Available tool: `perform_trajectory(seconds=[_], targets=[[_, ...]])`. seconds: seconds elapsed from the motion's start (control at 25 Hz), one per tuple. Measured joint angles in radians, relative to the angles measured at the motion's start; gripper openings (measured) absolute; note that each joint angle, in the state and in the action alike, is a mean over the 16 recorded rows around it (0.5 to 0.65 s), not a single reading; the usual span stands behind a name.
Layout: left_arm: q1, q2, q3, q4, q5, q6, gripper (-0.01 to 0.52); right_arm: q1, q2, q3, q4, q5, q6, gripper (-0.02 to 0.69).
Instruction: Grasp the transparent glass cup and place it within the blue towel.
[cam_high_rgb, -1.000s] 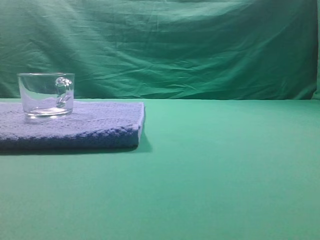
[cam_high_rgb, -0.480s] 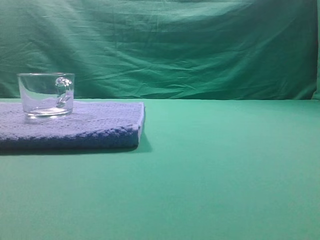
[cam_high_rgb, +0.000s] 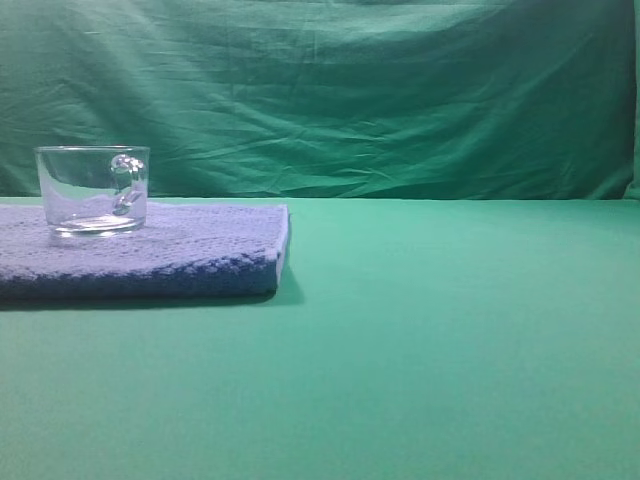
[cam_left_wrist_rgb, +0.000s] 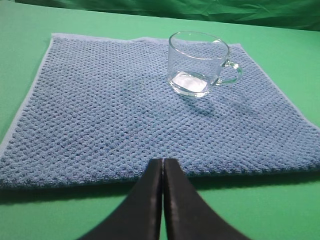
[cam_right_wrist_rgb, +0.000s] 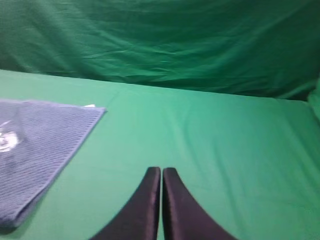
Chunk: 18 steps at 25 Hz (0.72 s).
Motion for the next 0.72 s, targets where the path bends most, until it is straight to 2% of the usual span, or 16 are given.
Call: perform_trajectory(seconds=[0.28,0.72], targets=[[0.000,0.000,0.000,0.000,0.000,0.000,0.000,-0.073,-0.106,0.158,-0.008,-0.027,-0.014,0.000],[0.000,0.000,0.000,0.000,0.000,0.000,0.000,-0.086,-0.127,0.295,-0.010,-0.061,-0.018,0.000]])
